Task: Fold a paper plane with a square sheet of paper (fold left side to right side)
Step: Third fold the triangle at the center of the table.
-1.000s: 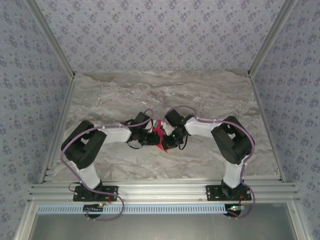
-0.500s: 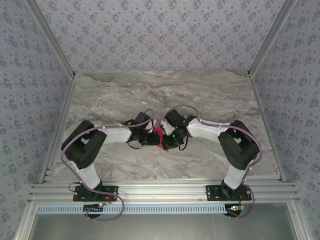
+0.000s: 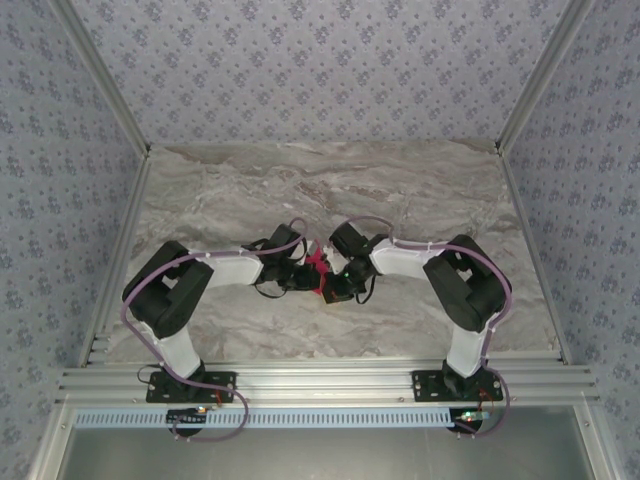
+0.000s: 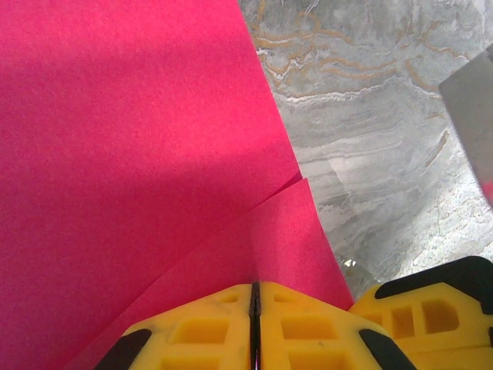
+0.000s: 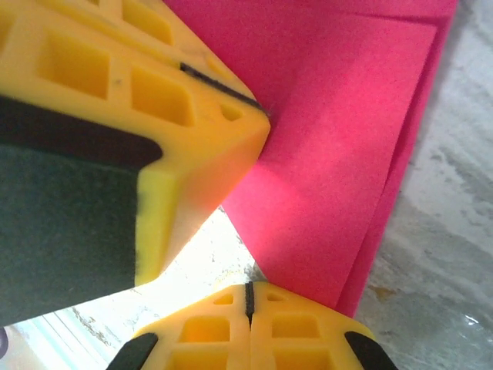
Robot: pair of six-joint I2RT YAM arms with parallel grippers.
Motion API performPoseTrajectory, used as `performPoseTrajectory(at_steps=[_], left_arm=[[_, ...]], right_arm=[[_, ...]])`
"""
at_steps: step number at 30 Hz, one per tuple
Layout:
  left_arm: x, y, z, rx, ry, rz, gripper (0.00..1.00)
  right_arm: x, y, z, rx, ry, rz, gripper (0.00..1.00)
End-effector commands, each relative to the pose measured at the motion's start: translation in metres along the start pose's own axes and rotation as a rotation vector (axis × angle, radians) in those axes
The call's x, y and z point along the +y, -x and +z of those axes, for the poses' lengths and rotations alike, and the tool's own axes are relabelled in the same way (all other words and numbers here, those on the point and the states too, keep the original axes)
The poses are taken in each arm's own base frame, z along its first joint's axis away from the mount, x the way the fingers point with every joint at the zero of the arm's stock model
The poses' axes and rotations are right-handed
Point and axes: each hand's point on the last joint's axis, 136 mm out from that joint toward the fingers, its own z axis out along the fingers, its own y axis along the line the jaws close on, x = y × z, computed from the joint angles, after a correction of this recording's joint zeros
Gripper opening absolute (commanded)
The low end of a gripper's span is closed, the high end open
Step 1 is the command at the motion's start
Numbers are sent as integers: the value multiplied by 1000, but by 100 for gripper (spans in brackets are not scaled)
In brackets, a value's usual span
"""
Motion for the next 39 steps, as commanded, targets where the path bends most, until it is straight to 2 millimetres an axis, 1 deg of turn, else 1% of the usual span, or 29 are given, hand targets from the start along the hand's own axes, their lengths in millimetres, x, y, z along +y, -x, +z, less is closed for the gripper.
performPoseTrajectory(at_steps=[1, 4, 6, 12, 26, 31, 34, 39], left_arm=[[31, -13, 9, 33, 112, -23, 8], [31, -14, 9, 35, 113, -24, 8], [32, -14, 9, 34, 114, -24, 8], [31, -13, 9, 35, 113, -24, 8], [32, -13, 10, 36, 114, -24, 7], [31, -12, 10, 37, 112, -23, 7], [32, -12, 10, 36, 111, -25, 7], [32, -13, 10, 37, 111, -25, 7]], right_arm=[[-14, -11, 0, 26, -22, 60, 0], [-13, -10, -3, 9, 18, 75, 0], [-7, -6, -6, -4, 47, 74, 0], [1, -1, -12, -22, 72, 54, 0], [3, 3, -13, -37, 85, 57, 0], [8, 7, -16, -53, 111, 51, 0], [5, 7, -15, -48, 96, 53, 0], [-3, 0, -8, -18, 68, 69, 0]])
